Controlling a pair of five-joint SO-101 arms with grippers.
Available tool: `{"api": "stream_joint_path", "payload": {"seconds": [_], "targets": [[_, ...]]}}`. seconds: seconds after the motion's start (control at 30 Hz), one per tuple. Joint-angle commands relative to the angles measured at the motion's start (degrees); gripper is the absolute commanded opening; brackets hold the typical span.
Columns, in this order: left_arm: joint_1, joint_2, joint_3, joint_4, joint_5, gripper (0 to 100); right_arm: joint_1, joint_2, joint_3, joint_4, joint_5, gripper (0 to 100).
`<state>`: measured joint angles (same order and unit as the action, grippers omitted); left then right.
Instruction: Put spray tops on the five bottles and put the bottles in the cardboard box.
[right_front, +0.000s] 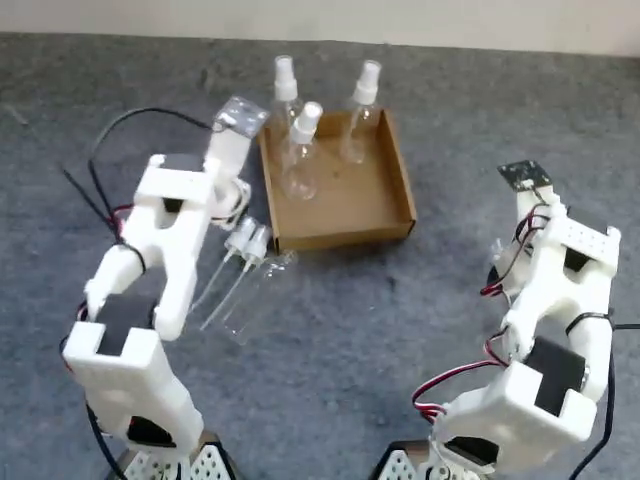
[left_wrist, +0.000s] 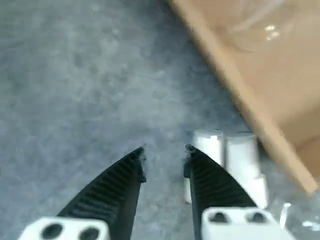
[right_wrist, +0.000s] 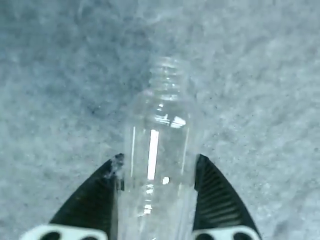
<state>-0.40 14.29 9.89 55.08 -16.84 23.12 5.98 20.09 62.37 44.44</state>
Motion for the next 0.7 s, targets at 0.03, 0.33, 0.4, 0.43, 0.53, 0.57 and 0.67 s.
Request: {"api": "stream_joint_path", "payload": {"seconds": [0.03, 0.33, 0.4, 0.43, 0.53, 0.57, 0.67], "targets": [[4.0, 1.4, -3.1, 0.4, -0.6, 13, 0.8, 0.6, -1.2, -1.0, 0.7, 4.9], [3.3, 1.8, -2.7, 0.4, -0.6, 14, 0.9, 0.6, -1.1, -0.9, 0.7, 4.9], [2.8, 1.3, -3.6, 1.3, -0.4, 14, 0.9, 0.6, -1.1, -0.7, 0.7, 4.9], [2.4, 0.4, -3.9, 2.2, -0.5, 14, 0.9, 0.6, -1.1, -0.7, 0.7, 4.9], [1.2, -3.3, -4.2, 5.7, -0.6, 14, 0.9, 0.6, -1.1, -0.6, 0.7, 4.9], [0.8, -4.7, -4.0, 6.7, -0.6, 14, 0.8, 0.6, -1.1, -0.6, 0.7, 4.9], [0.9, -8.5, -2.0, 8.1, -0.7, 14, 0.6, 0.6, -1.1, -0.6, 0.7, 4.9]]}}
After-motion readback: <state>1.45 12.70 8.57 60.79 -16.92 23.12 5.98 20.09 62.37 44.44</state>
